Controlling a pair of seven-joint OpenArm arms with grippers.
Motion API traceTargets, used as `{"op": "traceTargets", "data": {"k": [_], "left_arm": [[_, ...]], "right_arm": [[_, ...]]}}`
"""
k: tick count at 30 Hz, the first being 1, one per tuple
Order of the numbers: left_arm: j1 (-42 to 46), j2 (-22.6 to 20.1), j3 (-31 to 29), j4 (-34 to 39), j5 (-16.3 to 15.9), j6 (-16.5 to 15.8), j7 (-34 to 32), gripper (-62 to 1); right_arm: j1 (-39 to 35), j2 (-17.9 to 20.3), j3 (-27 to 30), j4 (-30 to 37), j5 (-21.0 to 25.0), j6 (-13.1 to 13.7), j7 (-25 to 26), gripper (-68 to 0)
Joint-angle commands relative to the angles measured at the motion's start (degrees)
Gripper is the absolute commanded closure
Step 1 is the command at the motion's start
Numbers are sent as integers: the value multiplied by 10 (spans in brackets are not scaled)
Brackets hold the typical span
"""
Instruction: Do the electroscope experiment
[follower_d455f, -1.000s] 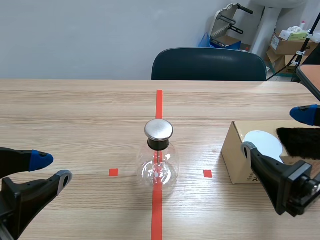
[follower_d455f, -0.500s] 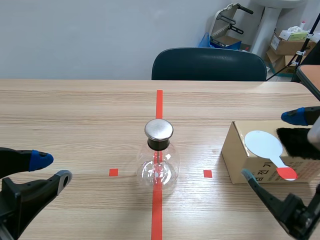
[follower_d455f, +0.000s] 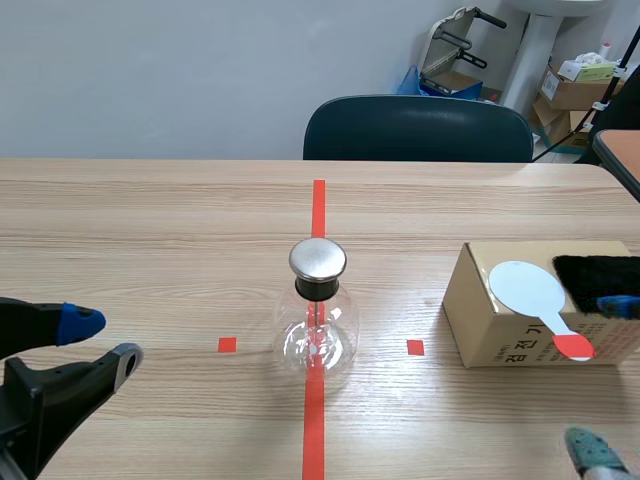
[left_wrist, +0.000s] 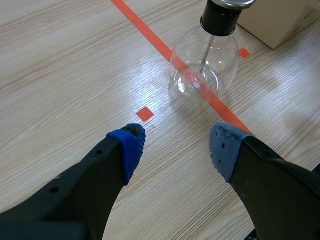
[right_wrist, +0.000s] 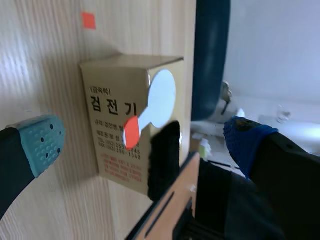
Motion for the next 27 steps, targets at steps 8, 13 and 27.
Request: {"op": "traceTargets", "data": {"k": [8, 13, 27], "left_arm": [[0, 4, 0, 11, -3, 1, -4, -313], [-16, 3, 5, -10, -4, 1, -6, -313], [-49, -114, 107, -65, -12, -15, -50, -390]], "right_arm": [[46, 11, -20, -151, -23, -229, -3, -679], [101, 26, -41, -239, -23, -280, 0, -679], [227, 97, -100, -342, 64, -293, 69, -679]]}}
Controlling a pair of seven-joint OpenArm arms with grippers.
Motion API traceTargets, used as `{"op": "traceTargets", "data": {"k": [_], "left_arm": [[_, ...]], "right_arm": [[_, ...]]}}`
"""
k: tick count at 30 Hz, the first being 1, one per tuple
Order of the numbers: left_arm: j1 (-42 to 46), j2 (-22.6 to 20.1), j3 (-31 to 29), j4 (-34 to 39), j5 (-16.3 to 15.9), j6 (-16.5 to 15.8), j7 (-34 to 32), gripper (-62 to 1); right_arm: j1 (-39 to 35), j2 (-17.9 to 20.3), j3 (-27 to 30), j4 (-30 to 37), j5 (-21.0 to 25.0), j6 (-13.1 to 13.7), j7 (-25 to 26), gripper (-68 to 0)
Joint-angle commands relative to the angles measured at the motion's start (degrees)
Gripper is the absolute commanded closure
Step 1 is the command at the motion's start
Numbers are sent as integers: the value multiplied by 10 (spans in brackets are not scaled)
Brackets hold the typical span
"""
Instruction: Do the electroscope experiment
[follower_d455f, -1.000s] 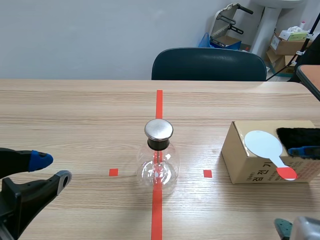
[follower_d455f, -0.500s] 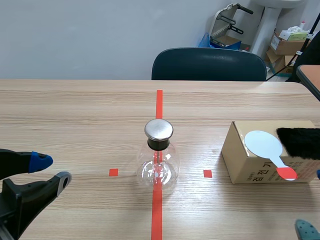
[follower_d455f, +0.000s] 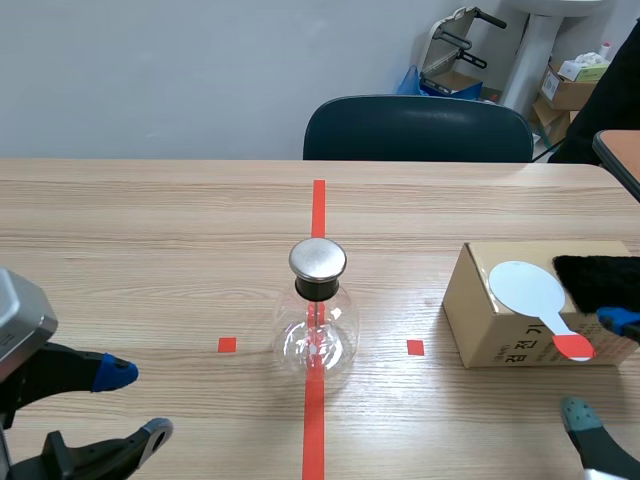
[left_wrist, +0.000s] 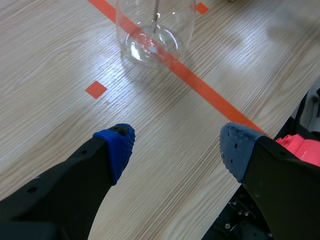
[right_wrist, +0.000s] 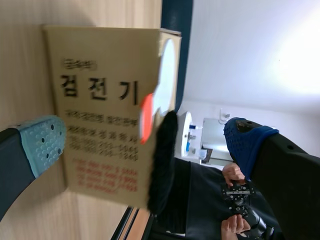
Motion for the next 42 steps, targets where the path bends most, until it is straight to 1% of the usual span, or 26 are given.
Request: {"op": "traceTargets", "data": {"k": [1, 6, 8, 10, 13, 15, 19, 21, 24, 26, 30, 32, 33, 36, 38, 39, 42], "left_arm": [[5, -14, -11, 22, -18, -8, -10, -390], [11, -68, -12, 42, -78, -40, -18, -390], [18, -87, -12, 50, -96, -56, -30, -390], [27, -101, -12, 60, -110, -67, -38, -390], [43, -113, -13, 76, -110, -70, -54, -390], [47, -115, -17, 82, -110, -70, -74, -389], [47, -115, -23, 82, -109, -70, -125, -386], [47, -116, -23, 82, -105, -67, -154, -386], [47, -116, -25, 82, -100, -65, -178, -386], [47, -116, -25, 82, -95, -54, -188, -386], [47, -116, -25, 82, -92, -29, -197, -386], [47, -116, -25, 82, -83, -14, -205, -386], [47, -116, -25, 82, -78, -11, -208, -386], [47, -116, -25, 82, -77, -2, -208, -386], [47, -117, -25, 82, -75, 0, -209, -386], [47, -117, -25, 82, -74, 3, -209, -386], [47, -116, -25, 82, -65, 4, -218, -386]], "right_arm": [[22, 13, 1, -1, 10, -5, 13, -679], [66, 16, -3, -38, 11, 4, 59, -679], [80, 16, -3, -49, 12, 19, 67, -679], [90, 16, -3, -56, 23, 36, 78, -679], [95, 16, -3, -59, 53, 49, 110, -679], [96, 16, -3, -60, 68, 49, 132, -679], [96, 16, -3, -60, 72, 50, 152, -679], [96, 16, -3, -60, 72, 50, 152, -679], [97, 16, -3, -60, 80, 50, 141, -679], [101, 16, -3, -60, 87, 50, 131, -679], [107, 16, -3, -60, 88, 59, 128, -679], [108, 16, -3, -60, 84, 64, 128, -679], [108, 16, -3, -60, 82, 65, 128, -679], [108, 16, -3, -60, 71, 67, 128, -679], [108, 16, -3, -60, 67, 74, 129, -679], [108, 16, -3, -60, 67, 75, 128, -671], [108, 16, -3, -60, 68, 75, 128, -577]]}}
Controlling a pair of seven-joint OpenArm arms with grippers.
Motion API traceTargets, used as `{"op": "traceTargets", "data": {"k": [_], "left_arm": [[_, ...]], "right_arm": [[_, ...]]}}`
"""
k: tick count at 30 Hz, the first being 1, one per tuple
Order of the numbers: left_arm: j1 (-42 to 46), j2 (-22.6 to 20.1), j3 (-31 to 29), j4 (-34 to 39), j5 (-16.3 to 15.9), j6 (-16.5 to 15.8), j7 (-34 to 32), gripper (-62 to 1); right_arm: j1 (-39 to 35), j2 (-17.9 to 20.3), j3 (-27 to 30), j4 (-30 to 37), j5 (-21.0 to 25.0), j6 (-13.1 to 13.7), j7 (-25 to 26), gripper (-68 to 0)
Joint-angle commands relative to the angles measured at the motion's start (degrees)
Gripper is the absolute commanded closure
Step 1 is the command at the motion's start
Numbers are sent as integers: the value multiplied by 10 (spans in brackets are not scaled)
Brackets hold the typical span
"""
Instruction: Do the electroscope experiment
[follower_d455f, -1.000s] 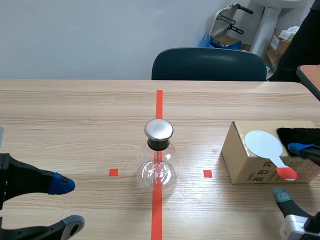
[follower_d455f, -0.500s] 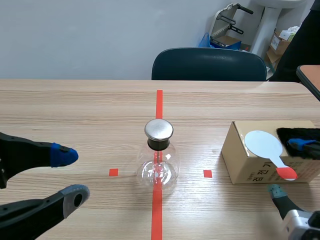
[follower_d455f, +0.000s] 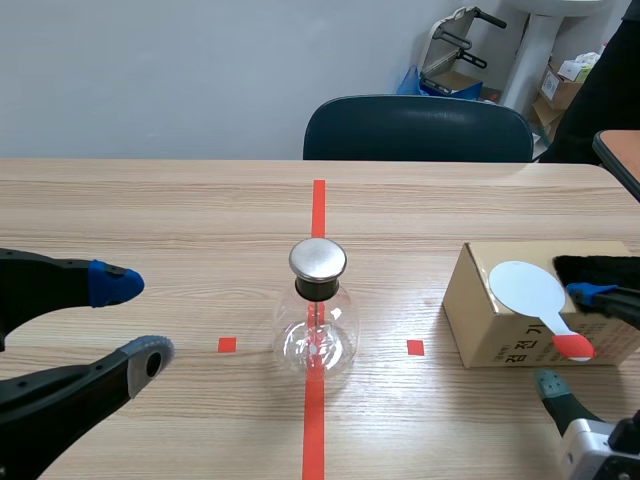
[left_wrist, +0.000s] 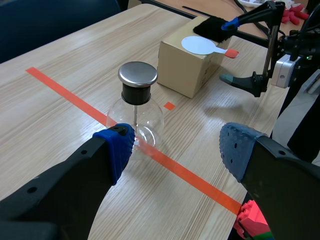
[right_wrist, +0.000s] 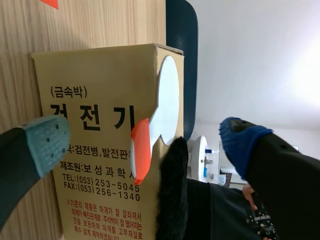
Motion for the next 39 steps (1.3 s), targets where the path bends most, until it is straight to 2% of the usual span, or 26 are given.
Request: {"op": "traceTargets", "data": {"k": [1, 12, 16, 19, 24, 27, 33, 39], "left_arm": [[0, 3, -4, 7, -1, -3, -12, -386], [0, 3, -4, 7, -1, -3, -11, -386], [0, 3, -4, 7, -1, -3, -11, -386], [0, 3, -4, 7, -1, -3, -11, -386], [0, 3, -5, 7, -3, -3, -12, -386], [0, 3, -5, 7, -3, -3, -12, -386], [0, 3, -5, 7, -3, -3, -21, -386], [-4, 3, -5, 7, -3, -3, -59, -386]], "right_arm": [[7, 5, 3, 10, 9, -7, 0, -546], [7, 0, 3, 10, 15, -7, -11, -316], [7, -2, 3, 10, 14, -7, -11, -285], [7, -2, 3, 10, 14, -7, -7, -236], [7, -2, 3, 10, 14, -7, -2, -113], [7, -2, 3, 10, 14, -7, -2, -16], [7, -2, 3, 10, 15, -7, -2, -11], [7, -2, 3, 10, 15, -7, -2, -11]]}}
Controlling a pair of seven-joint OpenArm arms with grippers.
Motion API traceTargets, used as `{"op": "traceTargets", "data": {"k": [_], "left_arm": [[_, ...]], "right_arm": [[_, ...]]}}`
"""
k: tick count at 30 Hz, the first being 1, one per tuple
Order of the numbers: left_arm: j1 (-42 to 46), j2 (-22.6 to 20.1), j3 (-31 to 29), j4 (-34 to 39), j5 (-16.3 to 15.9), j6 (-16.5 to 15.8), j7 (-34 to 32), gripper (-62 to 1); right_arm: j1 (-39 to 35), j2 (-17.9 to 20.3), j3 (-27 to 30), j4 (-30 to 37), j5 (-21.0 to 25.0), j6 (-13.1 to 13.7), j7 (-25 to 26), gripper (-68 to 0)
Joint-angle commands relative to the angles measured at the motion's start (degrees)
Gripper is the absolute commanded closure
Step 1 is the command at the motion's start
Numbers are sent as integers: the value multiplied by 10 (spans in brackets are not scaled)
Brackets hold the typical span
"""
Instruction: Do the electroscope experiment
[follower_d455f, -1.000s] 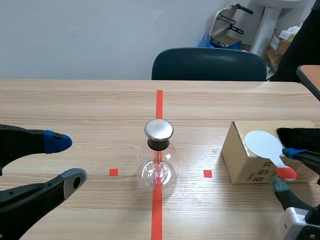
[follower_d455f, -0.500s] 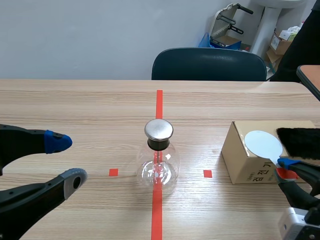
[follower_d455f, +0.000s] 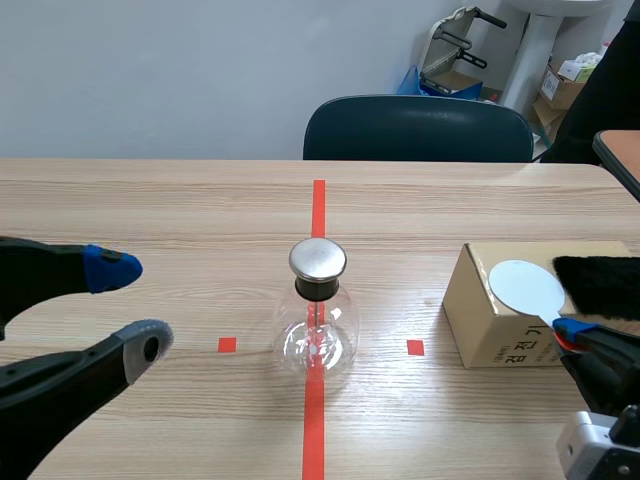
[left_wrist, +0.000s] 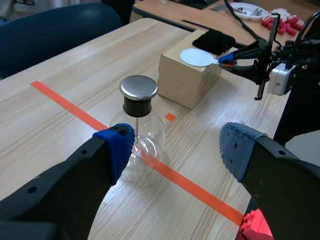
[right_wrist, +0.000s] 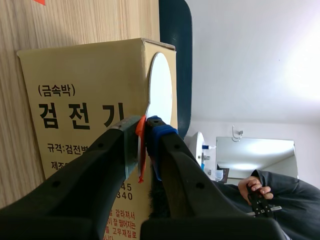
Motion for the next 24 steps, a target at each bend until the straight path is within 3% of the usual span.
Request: {"op": "traceTargets", "data": {"k": [1, 7, 24], "left_arm": [[-3, 3, -7, 7, -6, -3, -22, -386], [-3, 3, -23, 7, -7, -3, -60, -386], [-3, 3, -27, 7, -6, -5, -57, -386]], "right_arm": [[5, 0, 3, 9, 4, -2, 2, -11], [5, 0, 3, 9, 4, -2, -5, -11], [5, 0, 3, 9, 2, -2, -13, -11]]}}
